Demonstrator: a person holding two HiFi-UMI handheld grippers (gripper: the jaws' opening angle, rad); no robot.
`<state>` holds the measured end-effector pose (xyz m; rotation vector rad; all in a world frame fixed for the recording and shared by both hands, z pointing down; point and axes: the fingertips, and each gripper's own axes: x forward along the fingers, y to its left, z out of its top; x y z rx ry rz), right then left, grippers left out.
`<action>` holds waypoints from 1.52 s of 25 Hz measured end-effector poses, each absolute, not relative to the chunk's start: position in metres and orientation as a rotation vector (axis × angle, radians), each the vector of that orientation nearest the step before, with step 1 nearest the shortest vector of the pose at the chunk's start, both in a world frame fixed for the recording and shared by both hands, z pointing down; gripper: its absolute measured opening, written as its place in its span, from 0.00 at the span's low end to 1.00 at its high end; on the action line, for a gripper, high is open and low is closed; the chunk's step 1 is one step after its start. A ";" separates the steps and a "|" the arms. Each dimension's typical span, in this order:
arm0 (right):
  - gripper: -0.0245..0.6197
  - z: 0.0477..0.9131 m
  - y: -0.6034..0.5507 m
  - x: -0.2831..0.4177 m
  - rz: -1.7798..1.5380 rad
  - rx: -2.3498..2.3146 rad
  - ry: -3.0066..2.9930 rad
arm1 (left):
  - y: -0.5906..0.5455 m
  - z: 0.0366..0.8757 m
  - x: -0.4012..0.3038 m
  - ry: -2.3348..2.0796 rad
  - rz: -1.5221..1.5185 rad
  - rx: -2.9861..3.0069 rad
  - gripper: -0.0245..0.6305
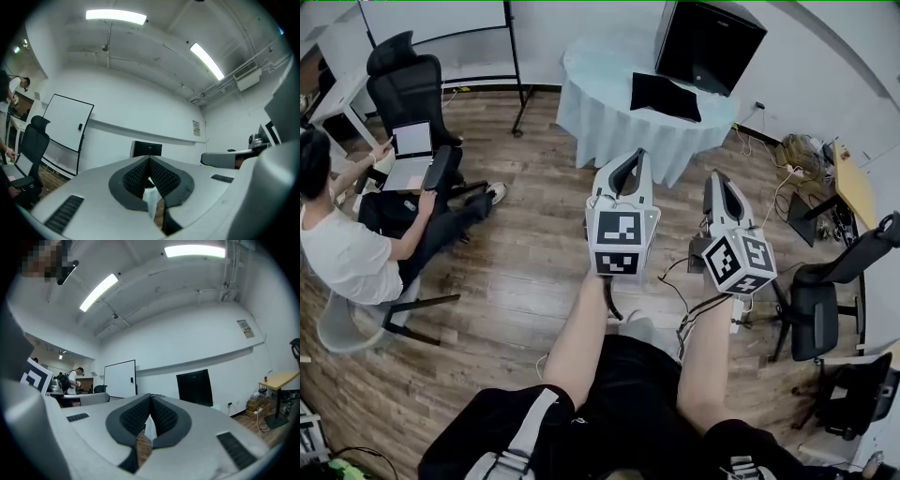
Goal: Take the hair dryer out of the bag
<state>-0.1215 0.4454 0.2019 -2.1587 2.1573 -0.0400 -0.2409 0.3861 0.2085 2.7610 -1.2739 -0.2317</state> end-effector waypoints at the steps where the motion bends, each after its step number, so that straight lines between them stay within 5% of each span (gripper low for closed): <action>1: 0.05 0.200 0.444 -0.121 -0.034 -2.160 2.153 | 0.383 0.208 -0.244 -1.285 -0.237 2.755 0.06; 16: 0.05 0.217 0.414 -0.111 -0.106 -2.141 2.173 | 0.345 0.230 -0.253 -1.354 -0.188 2.679 0.06; 38: 0.05 0.295 0.290 0.041 -0.374 -2.212 2.053 | 0.226 0.302 -0.098 -1.215 -0.008 2.683 0.06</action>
